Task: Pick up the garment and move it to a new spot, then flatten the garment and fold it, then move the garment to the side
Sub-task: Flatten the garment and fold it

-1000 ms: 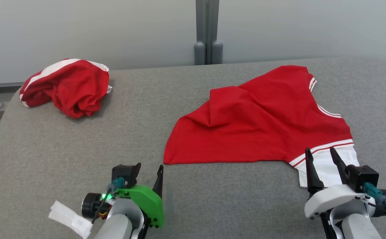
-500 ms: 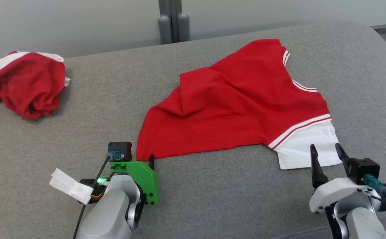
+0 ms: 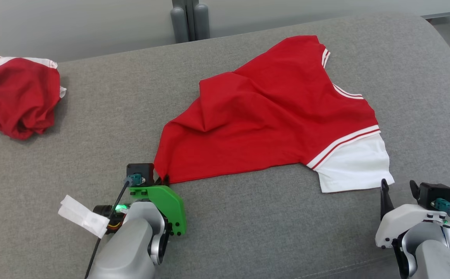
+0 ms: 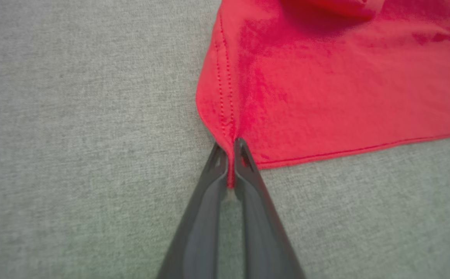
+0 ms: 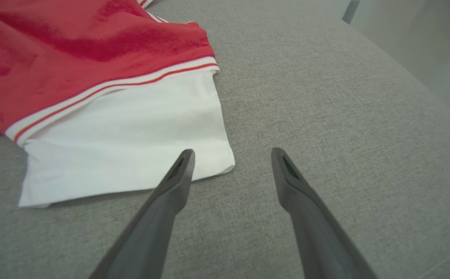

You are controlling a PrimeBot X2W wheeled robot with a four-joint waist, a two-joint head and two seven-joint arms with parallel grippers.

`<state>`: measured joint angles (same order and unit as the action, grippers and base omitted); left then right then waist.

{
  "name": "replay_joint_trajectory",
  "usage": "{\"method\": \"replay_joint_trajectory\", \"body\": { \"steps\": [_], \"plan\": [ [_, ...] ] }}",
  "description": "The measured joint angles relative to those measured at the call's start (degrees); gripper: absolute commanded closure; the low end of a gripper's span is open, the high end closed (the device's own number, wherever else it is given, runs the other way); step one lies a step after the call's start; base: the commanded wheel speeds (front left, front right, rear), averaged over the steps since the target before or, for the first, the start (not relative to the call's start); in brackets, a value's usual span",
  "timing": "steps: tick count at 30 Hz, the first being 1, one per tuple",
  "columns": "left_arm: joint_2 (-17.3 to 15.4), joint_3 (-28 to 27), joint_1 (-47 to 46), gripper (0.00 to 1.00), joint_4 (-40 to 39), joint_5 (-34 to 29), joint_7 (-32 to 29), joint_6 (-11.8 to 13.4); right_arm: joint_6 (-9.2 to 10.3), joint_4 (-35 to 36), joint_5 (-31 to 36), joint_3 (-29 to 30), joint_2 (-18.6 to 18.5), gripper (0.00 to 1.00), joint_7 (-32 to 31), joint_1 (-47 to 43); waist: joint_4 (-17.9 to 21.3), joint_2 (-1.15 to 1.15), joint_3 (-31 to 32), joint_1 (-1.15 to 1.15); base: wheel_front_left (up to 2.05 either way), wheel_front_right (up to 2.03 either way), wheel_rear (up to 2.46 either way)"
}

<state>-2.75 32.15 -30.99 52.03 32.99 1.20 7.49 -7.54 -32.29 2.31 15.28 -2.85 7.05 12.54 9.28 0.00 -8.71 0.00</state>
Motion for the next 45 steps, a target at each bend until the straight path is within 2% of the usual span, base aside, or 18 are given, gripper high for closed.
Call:
{"method": "replay_joint_trajectory", "body": {
  "steps": [9,10,11,14,17,18,24,30,37,41,45],
  "plan": [
    [0.0,2.8,-0.1,1.00,-0.1,1.8,2.5,0.2,0.00,-10.8,-0.9,0.5,-0.9,0.00,-0.3,5.9,-1.7,0.00,-0.3,0.00,0.00,0.00,0.00],
    [0.0,3.0,-0.1,1.00,-0.2,2.0,2.8,0.1,0.00,-12.2,-1.4,0.5,-1.1,0.16,-0.4,6.7,-1.8,0.00,-0.4,0.00,0.00,0.00,0.00],
    [0.0,3.2,-0.1,1.00,-0.2,2.2,2.9,0.1,0.00,-13.3,-1.6,0.5,-1.3,0.16,-0.7,7.2,-1.9,0.00,-0.4,0.00,0.00,0.00,0.00],
    [0.0,3.6,-0.3,1.00,-0.3,2.7,3.4,0.1,0.00,-16.2,-2.5,0.2,-1.7,0.51,-2.0,9.3,-2.1,0.00,-0.9,0.00,0.00,0.00,0.00],
    [0.0,3.8,-0.8,1.00,-0.4,3.0,4.0,0.2,0.00,-18.4,-4.0,-0.8,-2.0,0.79,-2.4,11.1,-2.1,0.00,-1.3,0.00,0.00,0.00,0.00],
    [0.0,3.8,-0.9,1.00,-0.4,3.2,4.2,0.2,0.00,-18.9,-4.5,-1.3,-2.2,1.00,-2.4,11.6,-2.1,0.00,-1.4,0.00,0.00,0.00,0.00],
    [0.0,2.9,-1.1,1.00,-1.3,5.4,6.6,-1.0,0.00,-18.1,-7.6,-4.2,-3.0,1.00,2.3,12.5,-1.5,0.00,-1.3,0.00,0.00,0.00,0.00],
    [0.0,-0.2,-1.0,1.00,-5.1,10.2,8.8,-3.9,0.00,-9.1,-17.5,-8.9,-2.7,1.00,5.1,12.8,-1.1,0.00,0.4,0.00,0.00,0.00,0.00],
    [0.0,-4.2,1.1,1.00,-17.1,19.2,7.3,-7.4,0.00,10.2,-22.7,-10.1,-6.5,1.00,5.0,8.8,-1.2,0.00,3.9,0.00,0.00,0.00,0.00],
    [-0.6,-5.7,3.2,1.00,-27.5,21.4,6.1,-7.4,0.01,23.1,-22.9,-7.4,-7.1,1.00,2.7,5.4,-1.6,0.00,6.2,0.00,0.00,0.00,0.00],
    [-2.5,-8.2,6.5,1.00,-41.4,24.1,4.4,-4.9,0.01,37.5,-22.3,-4.2,-6.2,1.00,-0.6,1.5,-2.0,0.00,8.7,0.00,0.00,0.00,0.00]
  ]
}}
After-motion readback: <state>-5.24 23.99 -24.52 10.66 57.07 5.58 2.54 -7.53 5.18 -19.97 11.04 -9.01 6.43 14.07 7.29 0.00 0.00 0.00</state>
